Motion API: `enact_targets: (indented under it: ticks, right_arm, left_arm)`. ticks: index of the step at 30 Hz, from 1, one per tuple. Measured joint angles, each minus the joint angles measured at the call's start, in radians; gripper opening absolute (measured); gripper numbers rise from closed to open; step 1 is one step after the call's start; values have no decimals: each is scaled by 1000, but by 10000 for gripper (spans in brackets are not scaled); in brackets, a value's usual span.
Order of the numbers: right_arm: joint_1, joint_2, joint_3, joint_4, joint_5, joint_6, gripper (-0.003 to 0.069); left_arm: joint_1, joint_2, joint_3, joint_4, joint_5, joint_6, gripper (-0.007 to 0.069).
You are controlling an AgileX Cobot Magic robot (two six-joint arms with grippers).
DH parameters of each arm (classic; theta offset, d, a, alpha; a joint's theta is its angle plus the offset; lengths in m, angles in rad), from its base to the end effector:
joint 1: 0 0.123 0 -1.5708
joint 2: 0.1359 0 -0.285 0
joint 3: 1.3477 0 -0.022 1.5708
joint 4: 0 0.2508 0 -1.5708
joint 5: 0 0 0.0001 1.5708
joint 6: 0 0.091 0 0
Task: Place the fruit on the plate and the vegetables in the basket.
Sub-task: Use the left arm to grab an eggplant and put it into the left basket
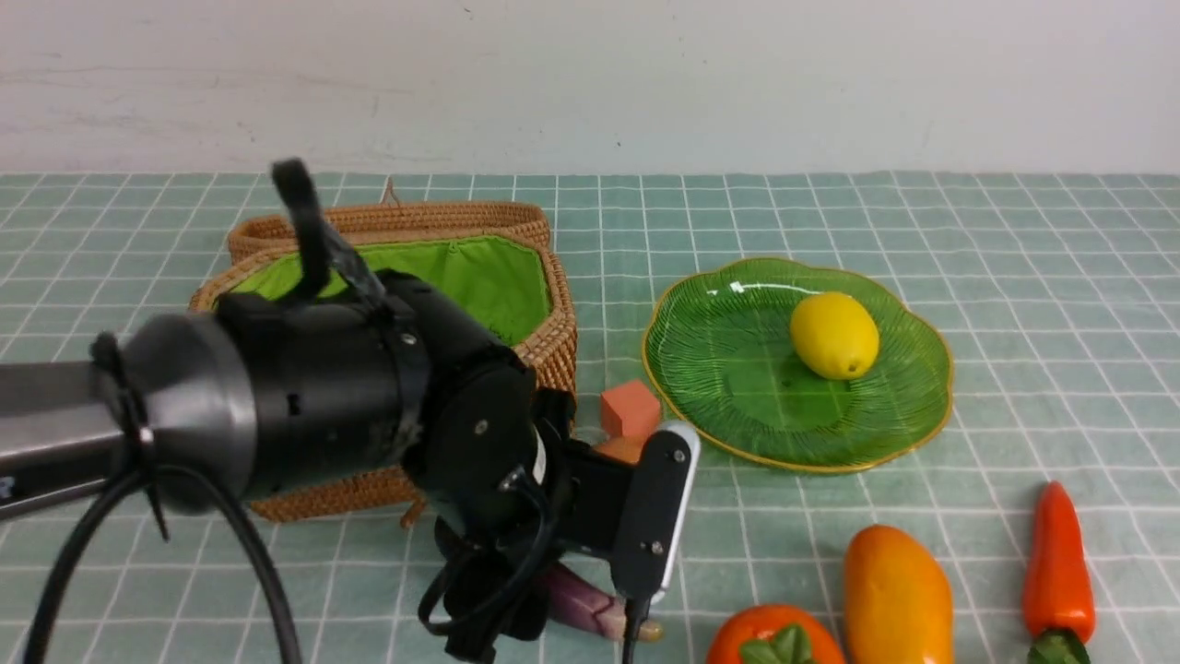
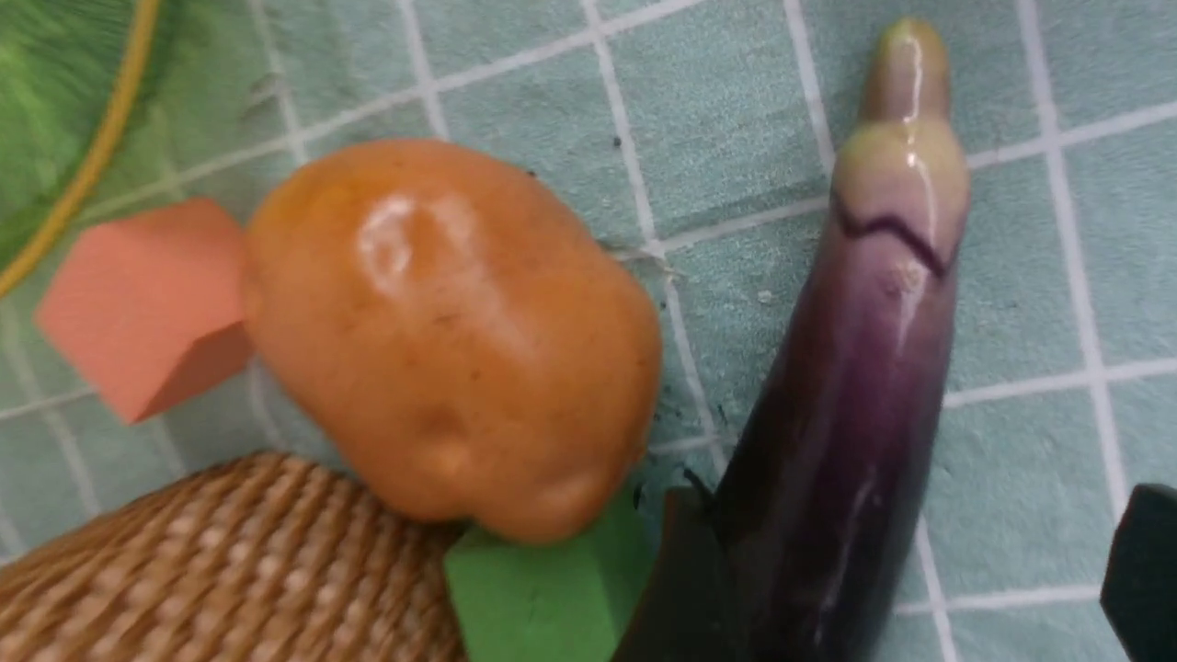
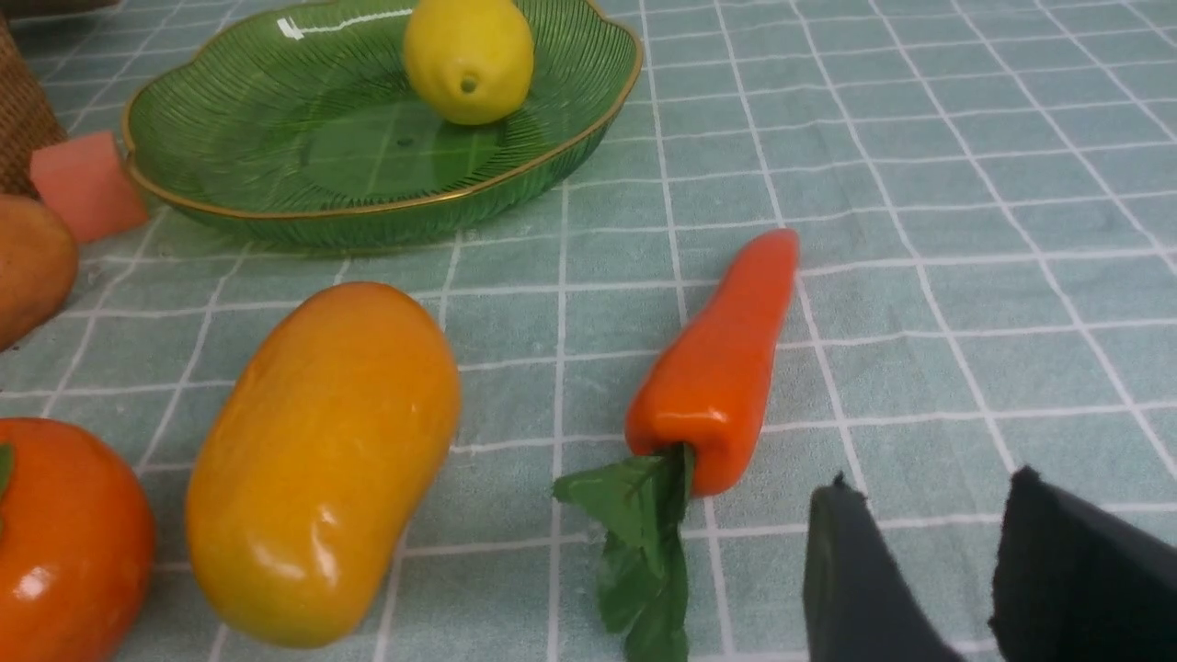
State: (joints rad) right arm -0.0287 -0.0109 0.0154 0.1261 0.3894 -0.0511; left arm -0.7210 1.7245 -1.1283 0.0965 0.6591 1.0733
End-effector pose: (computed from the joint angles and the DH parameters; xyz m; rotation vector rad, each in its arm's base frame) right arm 0.0522 0.0029 0.1739 0.0556 1.8741 0.0702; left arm 0.2641 -0.2249 0.2096 2.2045 1.6465 0.1995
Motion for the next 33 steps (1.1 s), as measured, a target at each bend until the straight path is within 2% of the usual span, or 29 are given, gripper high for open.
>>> enact_targets:
  ticks: [7, 9, 12, 13, 18, 23, 25, 28, 29, 33]
  right_arm:
    - [0, 0, 0, 0, 0, 0, 240]
    - [0, 0, 0, 0, 0, 0, 240]
    - [0, 0, 0, 0, 0, 0, 240]
    - [0, 0, 0, 0, 0, 0, 240]
    - [0, 0, 0, 0, 0, 0, 240]
    - [0, 0, 0, 0, 0, 0, 240]
    - [0, 0, 0, 0, 0, 0, 240]
    - [0, 0, 0, 0, 0, 0, 240]
    - [0, 0, 0, 0, 0, 0, 240]
    - [0, 0, 0, 0, 0, 0, 240]
  left_arm:
    - [0, 92, 0, 0, -34, -25, 536]
    - [0, 109, 0, 0, -39, -64, 478]
    - [0, 108, 0, -1, -29, -86, 309]
    - [0, 106, 0, -2, -23, -89, 281]
    - [0, 48, 0, -20, 18, -98, 300]
    - [11, -138, -83, -97, 103, -147, 300]
    - [44, -208, -134, -116, 100, -180, 300]
    - [146, -273, -182, -123, 47, -227, 300]
    - [146, -276, -184, -123, 41, -232, 300]
    - [347, -264, -192, -128, -112, -328, 300]
